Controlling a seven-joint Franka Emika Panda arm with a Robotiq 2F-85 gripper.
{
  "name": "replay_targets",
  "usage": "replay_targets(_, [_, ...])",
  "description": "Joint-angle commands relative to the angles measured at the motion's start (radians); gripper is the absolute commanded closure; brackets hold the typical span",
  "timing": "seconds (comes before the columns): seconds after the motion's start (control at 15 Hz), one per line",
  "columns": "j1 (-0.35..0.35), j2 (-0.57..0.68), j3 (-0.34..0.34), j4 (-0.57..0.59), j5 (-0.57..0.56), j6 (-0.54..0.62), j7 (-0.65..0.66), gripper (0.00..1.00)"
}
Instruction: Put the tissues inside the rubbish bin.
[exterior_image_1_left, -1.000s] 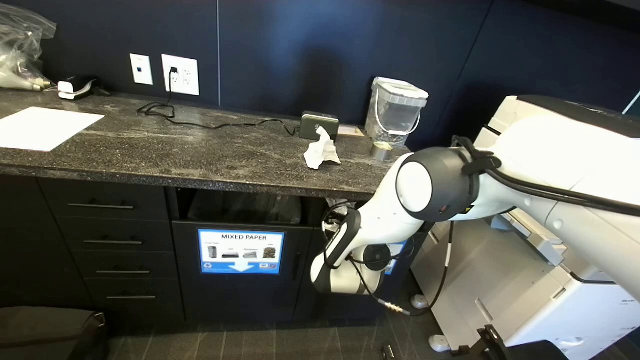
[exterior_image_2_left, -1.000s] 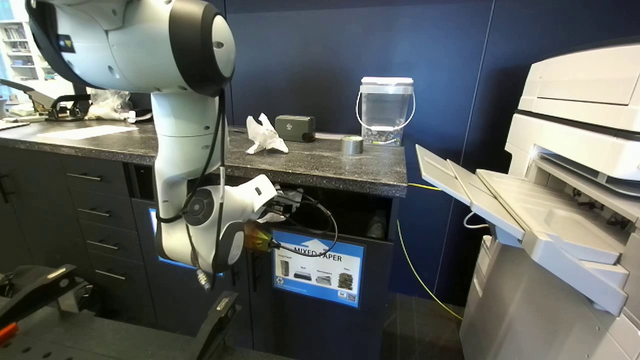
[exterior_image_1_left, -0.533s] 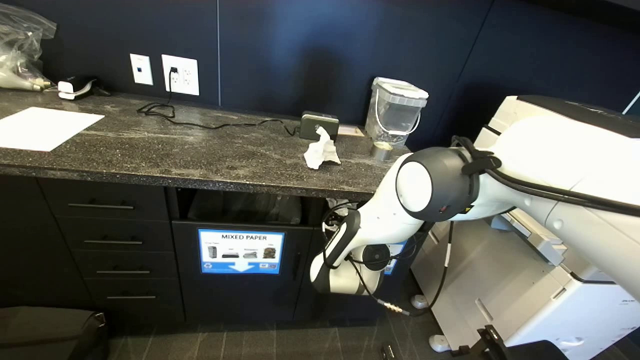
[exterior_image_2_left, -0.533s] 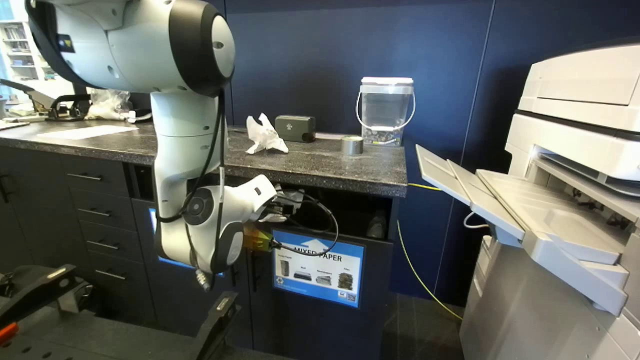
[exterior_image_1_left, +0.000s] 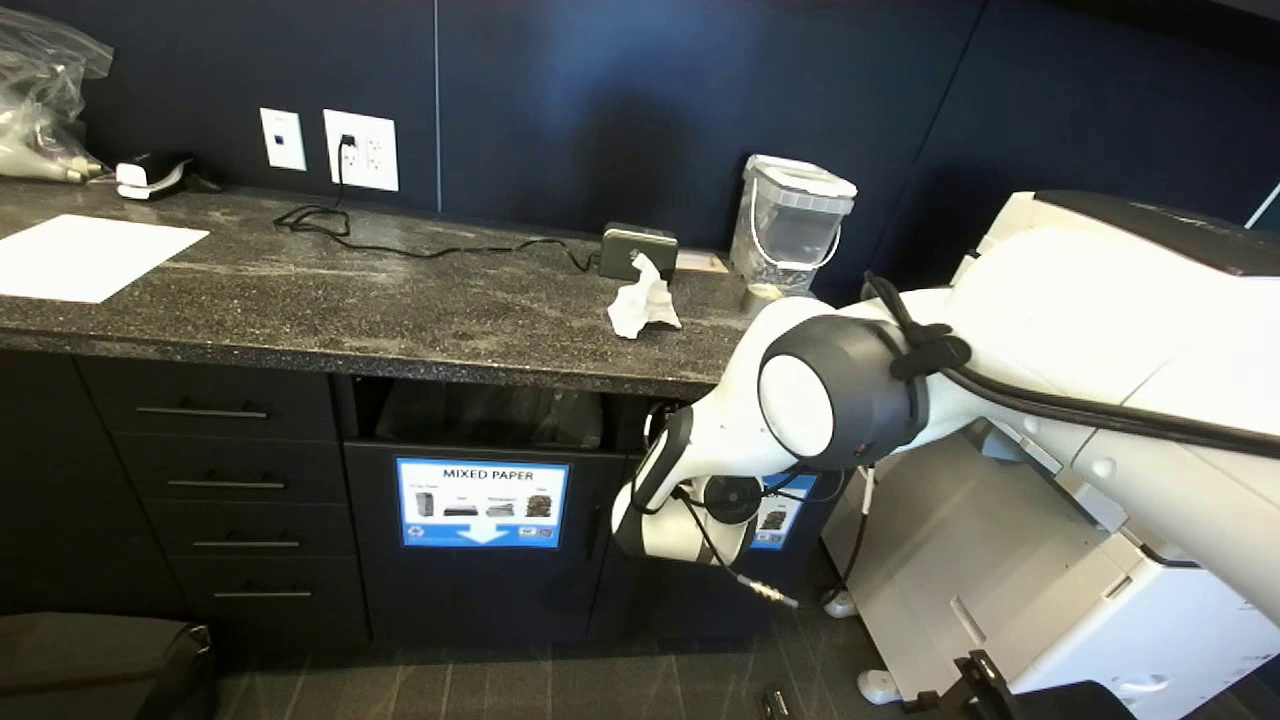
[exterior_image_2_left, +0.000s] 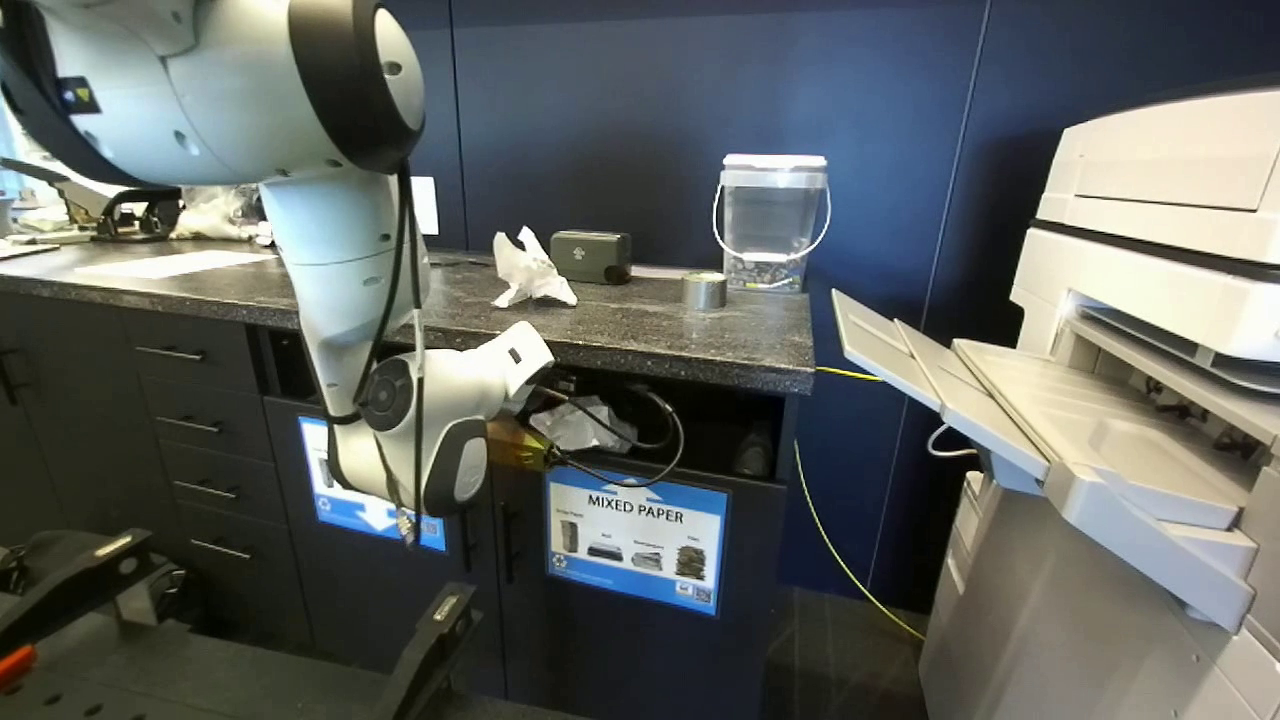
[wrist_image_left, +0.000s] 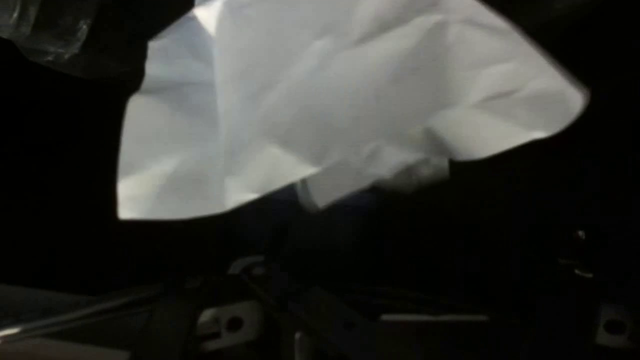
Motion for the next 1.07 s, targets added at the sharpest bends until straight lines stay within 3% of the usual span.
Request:
replay_targets(0.0, [0.053,0.001,-0.053,0.011,0.033,0.029,0.023,0.00])
replay_targets(0.07, [0.055,0.001,-0.051,0.009,0.024,0.019,0.038,0.00])
replay_targets(0.13, [-0.039,0.000,0.071,-0.010,-0.056,0.080,-0.035,0.00])
replay_targets(0.27, [-0.050,0.000,0.093,-0.031,-0.085,0.015,-0.067,0.00])
replay_targets(0.4, [-0.070,0.002,0.112,-0.034,-0.103,-0.149,-0.121,0.00])
replay_targets(0.6, [-0.066,0.005,0.087,-0.031,-0.074,-0.255,-0.155,0.00])
replay_targets(1.0, [-0.115,-0.001,0.102,-0.101,-0.246,0.010,-0.054,0.00])
